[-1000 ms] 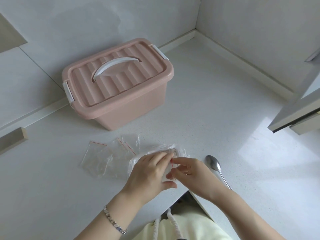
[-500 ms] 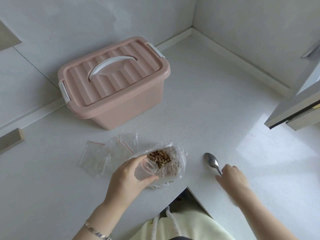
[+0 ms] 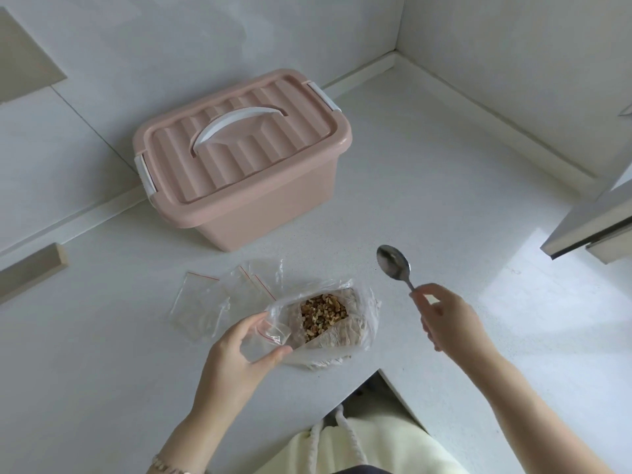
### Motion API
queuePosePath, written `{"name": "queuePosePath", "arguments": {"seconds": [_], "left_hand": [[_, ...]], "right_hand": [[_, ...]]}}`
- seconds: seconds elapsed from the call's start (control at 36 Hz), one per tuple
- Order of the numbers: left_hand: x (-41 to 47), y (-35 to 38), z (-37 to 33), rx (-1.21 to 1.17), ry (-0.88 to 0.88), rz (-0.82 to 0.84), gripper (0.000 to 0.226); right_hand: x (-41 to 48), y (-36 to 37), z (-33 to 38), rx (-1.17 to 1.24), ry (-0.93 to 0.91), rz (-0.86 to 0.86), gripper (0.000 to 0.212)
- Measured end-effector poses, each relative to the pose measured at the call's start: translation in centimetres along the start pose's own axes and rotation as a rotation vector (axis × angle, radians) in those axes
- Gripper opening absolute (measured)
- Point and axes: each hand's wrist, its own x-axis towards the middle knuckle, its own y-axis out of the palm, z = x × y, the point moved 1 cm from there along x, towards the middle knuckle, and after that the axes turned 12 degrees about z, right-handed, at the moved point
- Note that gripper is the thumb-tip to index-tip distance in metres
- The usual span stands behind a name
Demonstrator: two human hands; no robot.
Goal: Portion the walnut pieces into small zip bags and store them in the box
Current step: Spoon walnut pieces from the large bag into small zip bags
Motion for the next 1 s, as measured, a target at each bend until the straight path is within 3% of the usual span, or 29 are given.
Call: {"name": "queuePosePath", "arguments": {"seconds": [0.17, 0.28, 0.47, 0.67, 0.83, 1.0], "left_hand": [[0.0, 0.1, 0.8, -0.075, -0.072, 0.076, 0.044], [0.0, 0.5, 1.2, -0.081, -0.118, 0.089, 0.043], [-0.4, 0.8, 1.4, -0.110, -0.134, 0.014, 0.043], [-0.6, 0.8, 1.5, -0.087, -0.188, 0.035, 0.054], [-0.3, 1.4, 1.0, -0.083, -0.178, 0.120, 0.056], [-0.1, 1.6, 1.2, -0.114, -0.143, 0.125, 0.054]], "right_hand": [[-1.4, -0.4, 5.0, -0.114, -0.039, 0.435, 0.035], [-1.5, 0.3, 6.1, -0.112, -0.026, 0.483, 0.023], [-1.4, 0.6, 6.3, -0.090, -0.018, 0.369, 0.022], [-1.4, 1.9, 6.5, 0.097, -0.235, 0.116, 0.014], [-0.3, 4.9, 6.1, -0.078, -0.391, 0.039, 0.008], [-1.0, 4.2, 6.6, -0.224, -0.487, -0.126, 0.016]]}}
